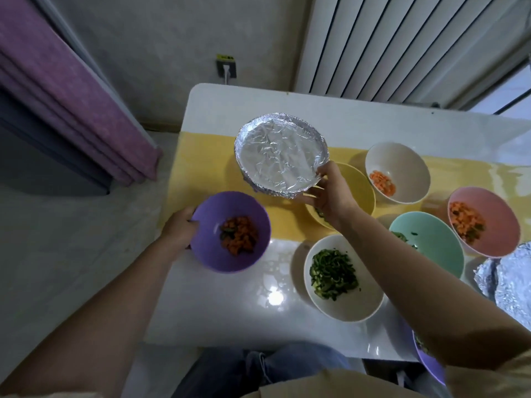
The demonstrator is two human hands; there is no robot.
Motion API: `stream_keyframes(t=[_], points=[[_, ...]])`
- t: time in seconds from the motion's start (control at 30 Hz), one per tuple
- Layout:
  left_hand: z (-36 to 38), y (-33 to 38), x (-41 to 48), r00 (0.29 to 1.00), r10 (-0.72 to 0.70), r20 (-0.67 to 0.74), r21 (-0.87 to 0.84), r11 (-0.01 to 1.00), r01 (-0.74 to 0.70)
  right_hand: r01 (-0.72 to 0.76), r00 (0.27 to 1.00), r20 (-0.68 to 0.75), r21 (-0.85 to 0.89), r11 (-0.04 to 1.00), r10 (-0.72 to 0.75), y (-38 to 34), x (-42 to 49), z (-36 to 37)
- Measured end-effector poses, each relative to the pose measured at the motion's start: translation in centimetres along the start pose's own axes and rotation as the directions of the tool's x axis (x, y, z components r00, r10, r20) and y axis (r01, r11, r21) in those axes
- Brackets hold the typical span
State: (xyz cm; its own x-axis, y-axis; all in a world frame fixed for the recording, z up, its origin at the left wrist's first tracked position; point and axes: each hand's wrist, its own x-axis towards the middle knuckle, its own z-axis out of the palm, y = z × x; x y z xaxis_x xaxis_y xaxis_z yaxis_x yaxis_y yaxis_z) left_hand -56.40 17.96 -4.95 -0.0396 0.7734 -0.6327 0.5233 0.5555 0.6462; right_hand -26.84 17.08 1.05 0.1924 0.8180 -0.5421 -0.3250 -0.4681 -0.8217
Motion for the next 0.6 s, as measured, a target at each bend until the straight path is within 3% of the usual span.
stream_keyframes(t=[0.13,0.3,0.47,0.6], points=[[-2.0,-1.3,-0.8,0.993,-0.038,0.109,0.118,0.993,0.026,-0.029,1.0,0.01,-0.01,1.0,0.029,0.9,0.4,2.3],[-3.0,-1.3,-2.2,0.97,-0.136,0.202,0.052,0.99,0.128,-0.091,0.996,-0.006,-0.016,0.996,0.091,2.6,1.1,4.5],[-2.8,0.4,-0.3,0.997,0.01,-0.077,-0.182,0.983,-0.024,-0.095,0.995,0.008,-0.004,0.995,0.095,3.4,2.1,5.5],[-1.2,3.1,1.2,0.996,0.053,-0.066,-0.256,0.964,-0.068,-0.145,0.989,-0.026,-0.034,0.989,0.144,4.6,3.2,5.9]])
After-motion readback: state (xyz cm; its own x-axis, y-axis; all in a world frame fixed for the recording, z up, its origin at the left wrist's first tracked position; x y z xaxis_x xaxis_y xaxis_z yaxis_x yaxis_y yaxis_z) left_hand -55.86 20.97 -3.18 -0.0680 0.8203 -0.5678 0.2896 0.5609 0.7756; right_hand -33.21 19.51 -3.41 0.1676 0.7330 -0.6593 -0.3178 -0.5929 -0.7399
